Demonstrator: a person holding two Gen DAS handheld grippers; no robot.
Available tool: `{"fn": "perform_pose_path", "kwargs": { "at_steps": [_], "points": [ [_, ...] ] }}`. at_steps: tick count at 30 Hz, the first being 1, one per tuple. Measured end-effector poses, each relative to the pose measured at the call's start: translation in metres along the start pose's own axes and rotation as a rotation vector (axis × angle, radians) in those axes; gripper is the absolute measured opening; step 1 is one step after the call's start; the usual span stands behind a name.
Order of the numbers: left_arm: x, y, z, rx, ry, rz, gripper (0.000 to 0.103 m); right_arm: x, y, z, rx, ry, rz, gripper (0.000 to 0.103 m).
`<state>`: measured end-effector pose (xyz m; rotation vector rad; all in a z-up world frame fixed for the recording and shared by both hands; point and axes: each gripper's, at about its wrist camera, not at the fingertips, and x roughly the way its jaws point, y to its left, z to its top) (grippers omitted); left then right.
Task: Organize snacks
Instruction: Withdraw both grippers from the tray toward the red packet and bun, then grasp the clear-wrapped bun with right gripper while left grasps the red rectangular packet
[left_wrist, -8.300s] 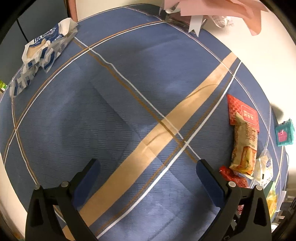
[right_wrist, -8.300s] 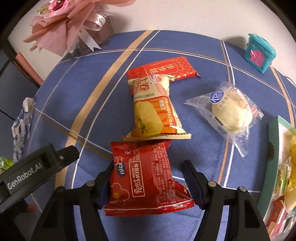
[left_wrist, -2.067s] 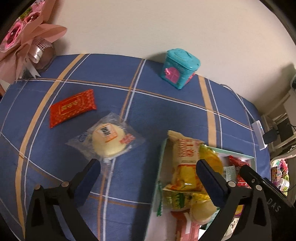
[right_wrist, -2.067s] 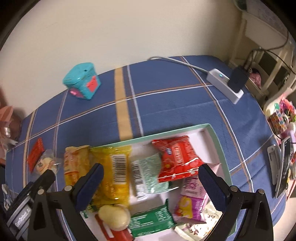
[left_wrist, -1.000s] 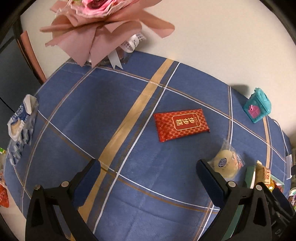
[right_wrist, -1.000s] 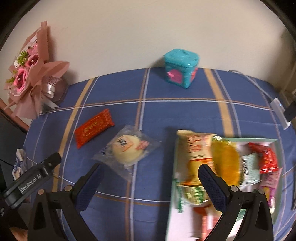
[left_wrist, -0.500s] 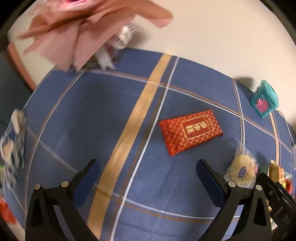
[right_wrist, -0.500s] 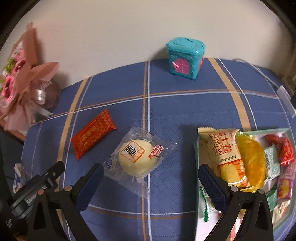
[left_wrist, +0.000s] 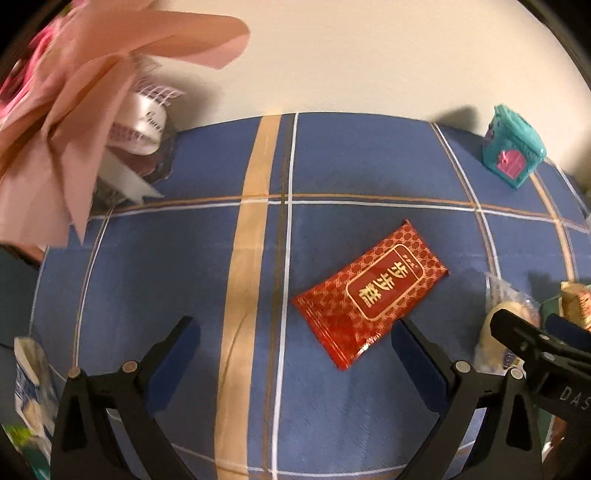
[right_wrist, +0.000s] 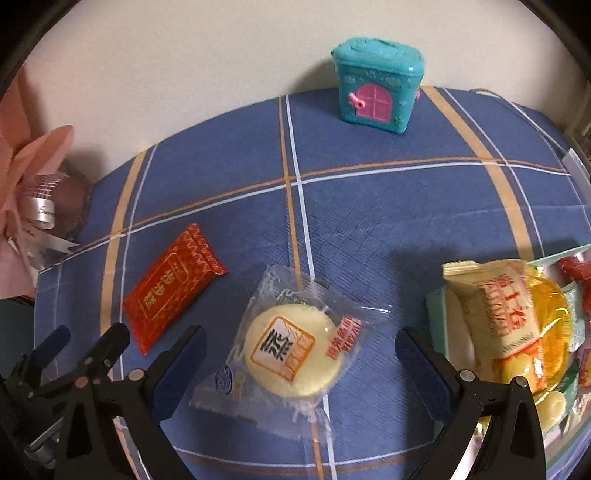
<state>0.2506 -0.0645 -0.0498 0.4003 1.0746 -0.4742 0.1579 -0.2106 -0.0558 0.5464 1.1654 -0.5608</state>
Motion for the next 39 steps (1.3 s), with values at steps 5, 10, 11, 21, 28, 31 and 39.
{"fn": "perform_pose_path", "kwargs": {
  "at_steps": [5,10,11,21,28,31,39],
  "points": [
    [0.012,-0.01,0.007,0.082,0.013,-0.03,0.103,0.009,-0.006,0.004,0.012,0.019,-0.021,0.097],
    [0.026,-0.031,0.015,0.165,0.028,-0.024,0.103,0.012,-0.012,0.005,0.004,0.037,-0.001,0.089],
    [0.03,-0.035,0.016,0.179,0.032,-0.03,0.103,0.012,-0.014,0.004,0.002,0.04,0.006,0.088],
    [0.054,-0.044,0.025,0.128,0.048,-0.108,0.092,0.017,-0.028,0.005,-0.007,0.058,0.046,0.085],
    [0.05,-0.04,0.027,0.073,0.041,-0.121,0.062,0.023,-0.029,0.001,-0.025,0.064,0.057,0.079],
    [0.045,-0.037,0.022,0.032,0.04,-0.119,0.052,0.022,-0.031,-0.001,-0.03,0.058,0.055,0.071],
    [0.032,-0.025,-0.004,-0.136,0.046,-0.143,0.05,0.014,-0.036,-0.014,-0.025,0.063,0.081,0.06]
  ]
}}
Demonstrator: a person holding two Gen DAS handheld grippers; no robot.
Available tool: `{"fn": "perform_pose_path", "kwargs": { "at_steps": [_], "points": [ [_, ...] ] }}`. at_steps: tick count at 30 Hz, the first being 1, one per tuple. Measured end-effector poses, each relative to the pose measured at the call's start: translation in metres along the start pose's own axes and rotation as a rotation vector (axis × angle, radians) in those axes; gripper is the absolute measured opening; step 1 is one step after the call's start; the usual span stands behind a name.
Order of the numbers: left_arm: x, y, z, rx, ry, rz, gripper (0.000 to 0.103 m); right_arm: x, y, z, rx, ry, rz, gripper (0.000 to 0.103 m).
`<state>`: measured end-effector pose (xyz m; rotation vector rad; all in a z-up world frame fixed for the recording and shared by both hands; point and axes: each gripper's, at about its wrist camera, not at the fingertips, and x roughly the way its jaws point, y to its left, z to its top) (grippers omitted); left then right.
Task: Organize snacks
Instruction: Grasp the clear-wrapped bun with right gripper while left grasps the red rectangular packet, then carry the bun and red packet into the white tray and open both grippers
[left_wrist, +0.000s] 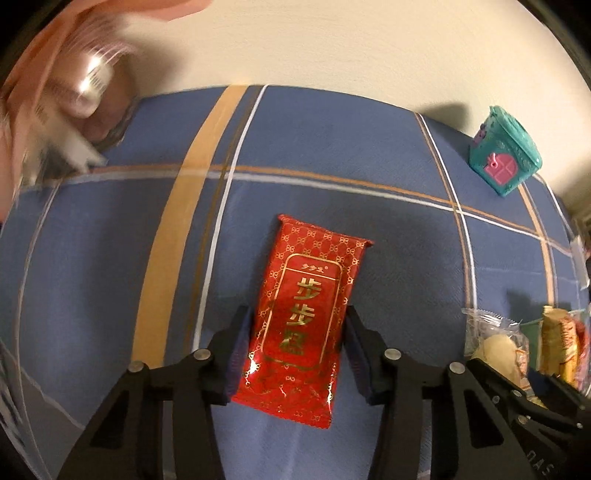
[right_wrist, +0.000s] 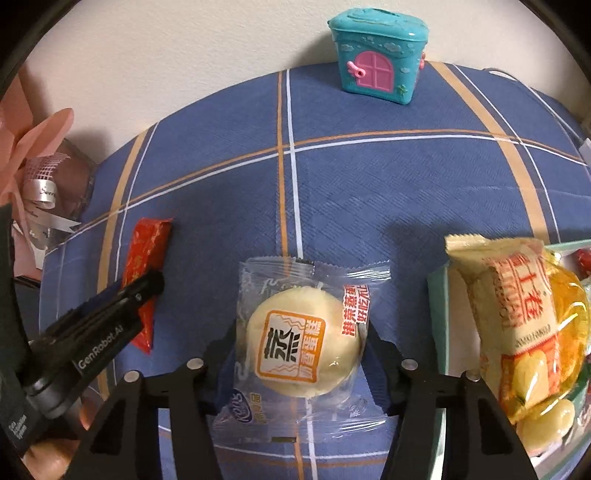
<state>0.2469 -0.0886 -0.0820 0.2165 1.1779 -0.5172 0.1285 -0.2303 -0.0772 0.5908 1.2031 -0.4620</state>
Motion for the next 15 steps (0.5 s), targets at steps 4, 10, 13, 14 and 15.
{"fn": "perform_pose_path", "kwargs": {
  "at_steps": [4,10,13,14,15],
  "points": [
    [-0.011,0.003,-0.024,-0.116,0.011,-0.04,0.05,-0.009,-0.005,-0.006,0.001,0.001,0.015,0.06],
    [-0.038,0.003,-0.054,-0.235,-0.012,-0.05,0.05,-0.037,-0.002,-0.023,-0.014,-0.009,0.039,0.06],
    [-0.061,0.0,-0.071,-0.286,-0.045,-0.059,0.05,-0.053,-0.001,-0.034,-0.019,-0.015,0.056,0.06],
    [-0.065,-0.002,-0.077,-0.292,-0.05,-0.058,0.05,-0.057,-0.002,-0.038,-0.023,-0.018,0.057,0.06],
    [-0.071,-0.005,-0.082,-0.302,-0.058,-0.059,0.05,-0.062,-0.001,-0.041,-0.028,-0.022,0.058,0.06]
  ]
}}
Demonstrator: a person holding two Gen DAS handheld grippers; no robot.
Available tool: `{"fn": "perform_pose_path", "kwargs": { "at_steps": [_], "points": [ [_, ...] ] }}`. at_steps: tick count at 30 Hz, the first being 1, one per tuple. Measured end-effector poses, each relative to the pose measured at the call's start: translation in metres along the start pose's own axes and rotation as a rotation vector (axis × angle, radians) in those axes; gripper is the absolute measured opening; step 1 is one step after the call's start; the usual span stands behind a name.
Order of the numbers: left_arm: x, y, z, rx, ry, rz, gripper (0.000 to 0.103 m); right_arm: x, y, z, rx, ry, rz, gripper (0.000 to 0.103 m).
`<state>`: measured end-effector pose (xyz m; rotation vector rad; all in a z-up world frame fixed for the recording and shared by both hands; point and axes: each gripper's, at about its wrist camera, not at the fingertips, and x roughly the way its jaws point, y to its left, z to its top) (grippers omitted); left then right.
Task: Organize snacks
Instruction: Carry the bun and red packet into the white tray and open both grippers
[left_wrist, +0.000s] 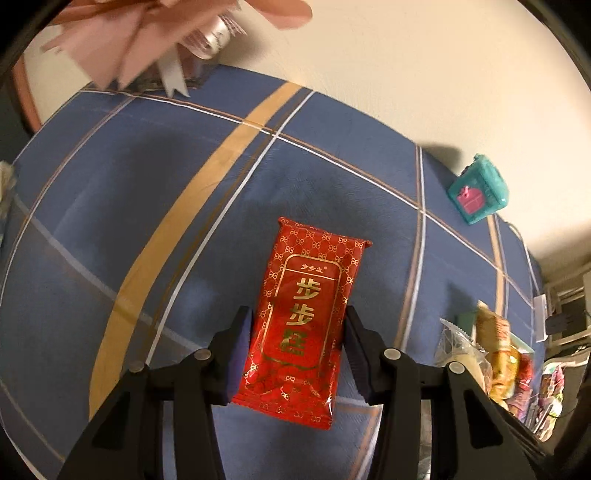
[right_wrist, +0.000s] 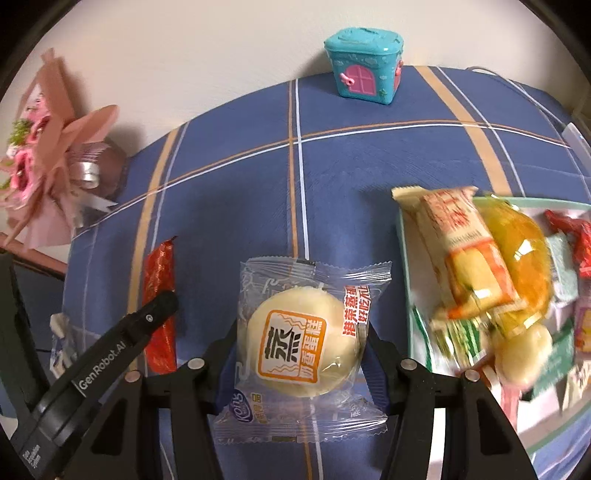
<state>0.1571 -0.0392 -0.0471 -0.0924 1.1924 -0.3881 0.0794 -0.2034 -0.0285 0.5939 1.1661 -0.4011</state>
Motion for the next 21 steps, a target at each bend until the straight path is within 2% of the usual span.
{"fn": "perform_pose_path", "kwargs": {
  "at_steps": [9,14,21],
  "points": [
    [-0.047,-0.009,-0.04,-0.055,-0.069,-0.014,0.05,-0.058,-0.015,-0.039,-0.025,-0.082,-0.01,0.06],
    [-0.071,-0.026,-0.065,-0.046,-0.111,-0.037,0.05,-0.075,-0.03,-0.061,-0.019,-0.106,-0.021,0.06],
    [-0.083,-0.049,-0.098,-0.01,-0.127,-0.073,0.05,-0.094,-0.053,-0.088,-0.006,-0.131,-0.044,0.06]
  ]
}}
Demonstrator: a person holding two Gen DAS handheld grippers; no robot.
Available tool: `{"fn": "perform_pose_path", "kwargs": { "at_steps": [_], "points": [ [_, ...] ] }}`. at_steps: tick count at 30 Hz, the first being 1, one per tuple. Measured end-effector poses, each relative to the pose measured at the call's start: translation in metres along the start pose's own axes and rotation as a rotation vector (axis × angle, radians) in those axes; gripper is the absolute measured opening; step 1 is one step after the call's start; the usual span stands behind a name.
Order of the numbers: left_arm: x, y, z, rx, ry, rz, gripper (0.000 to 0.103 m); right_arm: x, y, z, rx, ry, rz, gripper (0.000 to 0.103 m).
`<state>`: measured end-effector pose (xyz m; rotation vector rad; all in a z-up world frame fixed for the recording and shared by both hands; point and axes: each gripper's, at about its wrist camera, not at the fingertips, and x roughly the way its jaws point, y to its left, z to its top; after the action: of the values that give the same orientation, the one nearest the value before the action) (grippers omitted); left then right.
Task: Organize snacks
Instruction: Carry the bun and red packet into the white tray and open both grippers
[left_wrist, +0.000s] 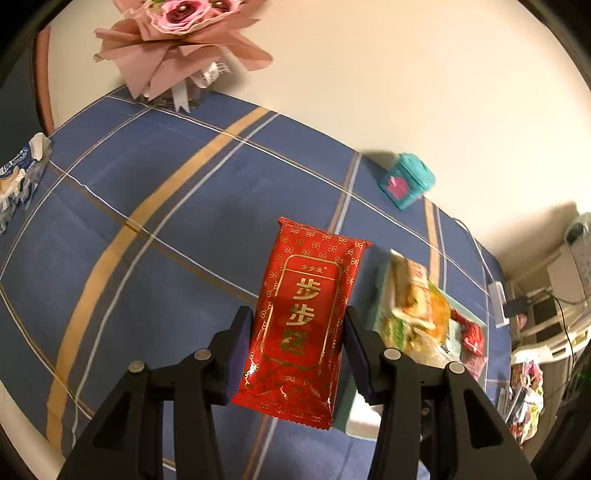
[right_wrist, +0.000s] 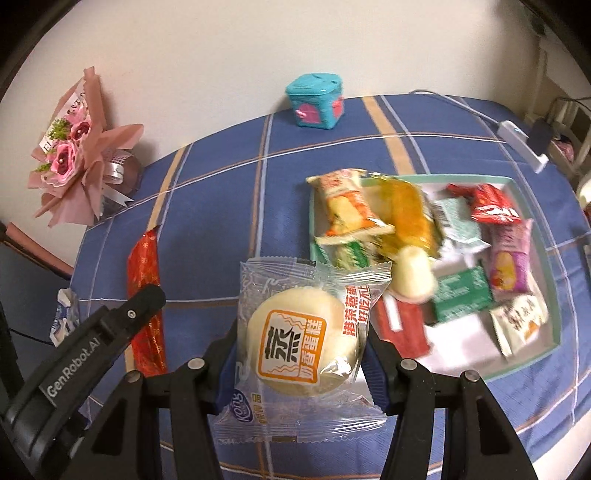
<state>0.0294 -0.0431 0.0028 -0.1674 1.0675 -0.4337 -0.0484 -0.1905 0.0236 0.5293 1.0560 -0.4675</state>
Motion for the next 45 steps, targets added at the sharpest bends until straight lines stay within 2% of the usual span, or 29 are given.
{"fn": "perform_pose_path", "kwargs": {
  "at_steps": [5,12,15,22,28,34,45],
  "points": [
    [-0.003,-0.022,-0.014,0.072,0.004,-0.025,0.05,-0.005,-0.019,-0.011,0.028,0.003,0.013,0.06],
    [-0.005,-0.048,-0.022,0.135,0.008,-0.064,0.05,-0.007,-0.044,-0.004,0.073,-0.01,0.002,0.06],
    [-0.002,-0.059,-0.026,0.165,0.017,-0.065,0.05,-0.003,-0.06,0.0,0.105,-0.004,-0.034,0.06],
    [0.024,-0.087,-0.045,0.249,0.108,-0.092,0.05,0.007,-0.115,0.008,0.223,0.016,-0.114,0.06],
    [0.039,-0.113,-0.065,0.342,0.158,-0.094,0.049,0.016,-0.137,0.007,0.274,0.051,-0.141,0.06],
    [0.051,-0.109,-0.066,0.332,0.192,-0.068,0.049,0.023,-0.139,0.006,0.271,0.071,-0.148,0.06],
    [0.057,-0.091,-0.057,0.266,0.198,-0.037,0.049,0.039,-0.128,0.004,0.222,0.1,-0.183,0.06]
  ]
}}
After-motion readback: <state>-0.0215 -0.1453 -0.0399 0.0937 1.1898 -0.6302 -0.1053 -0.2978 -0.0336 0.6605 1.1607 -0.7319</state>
